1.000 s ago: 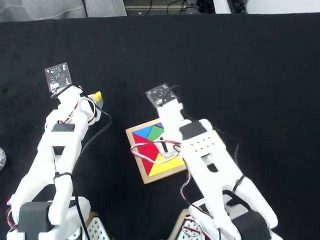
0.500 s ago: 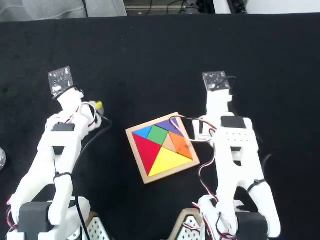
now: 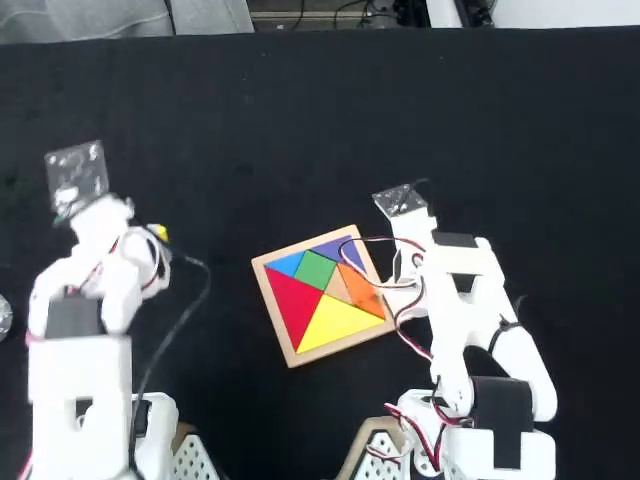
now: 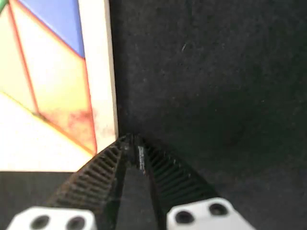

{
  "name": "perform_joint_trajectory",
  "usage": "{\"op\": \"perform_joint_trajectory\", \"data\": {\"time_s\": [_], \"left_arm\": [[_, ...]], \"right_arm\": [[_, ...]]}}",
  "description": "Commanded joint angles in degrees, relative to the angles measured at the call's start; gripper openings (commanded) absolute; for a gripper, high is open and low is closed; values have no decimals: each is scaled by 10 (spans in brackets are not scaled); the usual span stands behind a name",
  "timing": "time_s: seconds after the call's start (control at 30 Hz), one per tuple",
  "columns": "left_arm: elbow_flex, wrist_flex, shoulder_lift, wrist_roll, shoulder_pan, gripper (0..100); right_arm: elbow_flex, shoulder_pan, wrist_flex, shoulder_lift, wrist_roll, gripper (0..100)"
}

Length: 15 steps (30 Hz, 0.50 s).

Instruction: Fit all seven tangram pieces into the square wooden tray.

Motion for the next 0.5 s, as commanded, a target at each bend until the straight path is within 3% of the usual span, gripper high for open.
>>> {"op": "perform_joint_trajectory", "data": {"time_s": [0.0,0.23,0.47], "left_arm": [[44,10,-157,-40,-7,121],[184,5,-275,-62,-35,121],[270,-63,-314,-62,-85,123]], "right_arm": [[-2,-36,36,1,12,11],[-3,-142,64,0,-5,11],[-29,-192,70,0,-17,11]]}}
